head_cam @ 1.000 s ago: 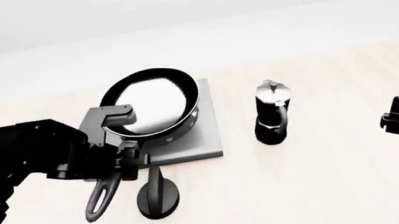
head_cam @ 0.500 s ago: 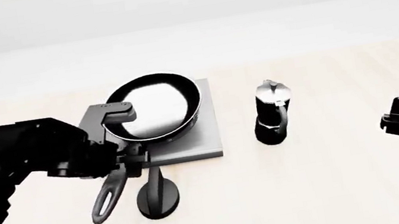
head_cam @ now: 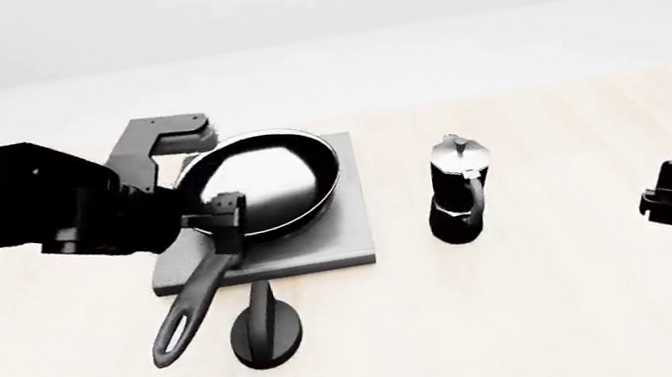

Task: Turn on the stove and put the frying pan on it.

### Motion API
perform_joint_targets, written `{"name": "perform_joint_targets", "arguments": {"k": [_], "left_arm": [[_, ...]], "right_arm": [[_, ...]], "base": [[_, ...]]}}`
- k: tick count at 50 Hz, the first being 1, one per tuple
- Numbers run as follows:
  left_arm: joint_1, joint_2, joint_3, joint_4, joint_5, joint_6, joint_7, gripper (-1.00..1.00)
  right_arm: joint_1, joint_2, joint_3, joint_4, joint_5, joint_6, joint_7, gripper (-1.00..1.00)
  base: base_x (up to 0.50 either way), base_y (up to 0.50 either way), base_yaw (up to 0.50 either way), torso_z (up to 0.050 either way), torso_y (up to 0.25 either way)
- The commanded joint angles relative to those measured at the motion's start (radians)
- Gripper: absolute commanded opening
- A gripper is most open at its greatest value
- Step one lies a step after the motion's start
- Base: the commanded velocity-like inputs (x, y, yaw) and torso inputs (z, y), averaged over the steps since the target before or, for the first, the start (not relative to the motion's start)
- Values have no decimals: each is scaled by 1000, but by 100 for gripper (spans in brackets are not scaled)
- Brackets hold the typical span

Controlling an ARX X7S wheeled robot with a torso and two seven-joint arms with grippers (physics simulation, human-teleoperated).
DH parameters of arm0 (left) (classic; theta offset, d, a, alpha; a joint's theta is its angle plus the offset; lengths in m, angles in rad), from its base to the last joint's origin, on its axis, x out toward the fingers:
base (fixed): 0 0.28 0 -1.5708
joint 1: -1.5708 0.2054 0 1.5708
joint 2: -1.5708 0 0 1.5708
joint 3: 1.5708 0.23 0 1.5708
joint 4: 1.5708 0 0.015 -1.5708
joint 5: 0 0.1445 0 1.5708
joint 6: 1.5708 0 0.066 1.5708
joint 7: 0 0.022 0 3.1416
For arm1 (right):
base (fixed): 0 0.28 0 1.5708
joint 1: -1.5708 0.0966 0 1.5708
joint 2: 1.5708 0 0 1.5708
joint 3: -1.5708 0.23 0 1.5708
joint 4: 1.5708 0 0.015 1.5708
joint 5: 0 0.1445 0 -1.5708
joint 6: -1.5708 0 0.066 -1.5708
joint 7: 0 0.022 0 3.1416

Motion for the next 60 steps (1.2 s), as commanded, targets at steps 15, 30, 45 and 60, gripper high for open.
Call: {"name": "perform_joint_targets", "arguments": {"k": [15, 30, 45, 60], "left_arm": [[-303, -244, -290, 615, -99, 22, 20, 100], [36, -267, -272, 1131, 451, 445, -141, 100], [81, -241, -241, 1091, 520, 464, -97, 100], [85, -241, -243, 1090, 523, 465, -93, 100]], "right_arm": [[126, 17, -119, -45, 6, 69, 8, 100], [383, -39, -331, 13, 29, -51, -42, 100], [364, -31, -374, 36, 51, -172, -102, 100], [368, -24, -390, 33, 51, -189, -105, 100]], "base": [[0, 0, 0, 0, 0], [0, 0, 0, 0, 0], [0, 0, 0, 0, 0], [0, 0, 0, 0, 0]]}}
